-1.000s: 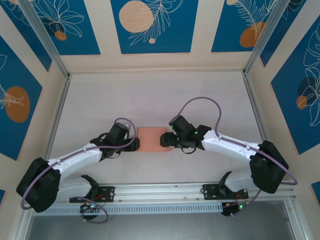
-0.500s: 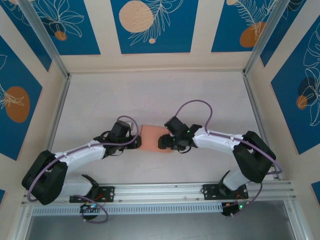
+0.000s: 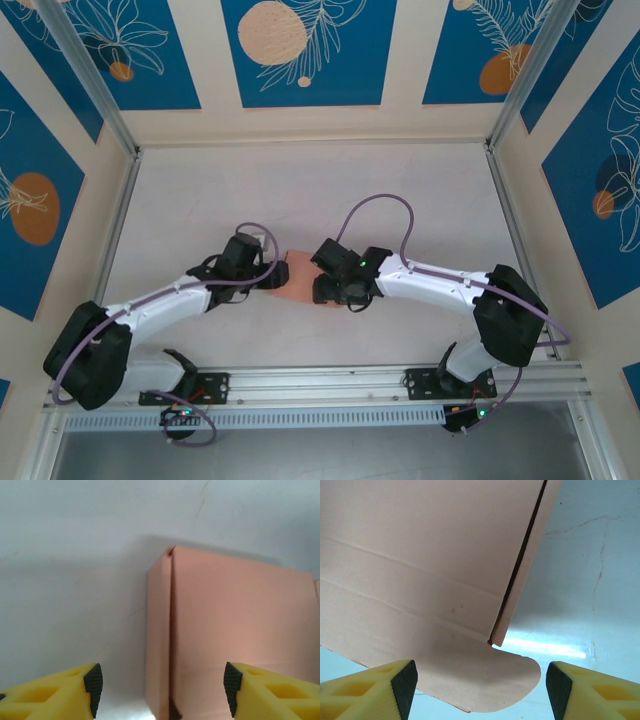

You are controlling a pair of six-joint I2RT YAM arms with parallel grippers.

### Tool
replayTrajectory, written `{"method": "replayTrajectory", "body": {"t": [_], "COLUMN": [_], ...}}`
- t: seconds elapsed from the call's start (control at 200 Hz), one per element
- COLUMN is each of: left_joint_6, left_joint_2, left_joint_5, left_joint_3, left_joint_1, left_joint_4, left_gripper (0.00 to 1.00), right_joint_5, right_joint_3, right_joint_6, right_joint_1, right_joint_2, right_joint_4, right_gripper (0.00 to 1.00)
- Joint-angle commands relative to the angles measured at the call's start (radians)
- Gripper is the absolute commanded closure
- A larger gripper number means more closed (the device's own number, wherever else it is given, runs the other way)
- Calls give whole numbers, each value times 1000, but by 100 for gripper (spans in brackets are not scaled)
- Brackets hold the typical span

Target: Fold the paper box

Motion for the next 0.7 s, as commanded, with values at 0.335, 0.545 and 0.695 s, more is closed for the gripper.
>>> {"method": "replayTrajectory", "body": {"t": [0.335,0.545,0.695], "left_joint_6": [56,29,9], "left_joint_2": [131,171,189], "left_joint_5": [28,17,11], "left_joint_3": [60,58,53], "left_joint_1": [-1,-9,-18], "left_joint_4": [12,29,40], "left_gripper": [33,38,41], "right_joint_5": [-154,-214,-232], "right_joint_3": [-58,-86,-94], "right_joint_6": [25,44,52], "right_joint_1": [-34,-41,-42], "right_joint_2": [16,19,40], "right_joint_4": [106,140,161], "right_gripper": [36,38,38]}}
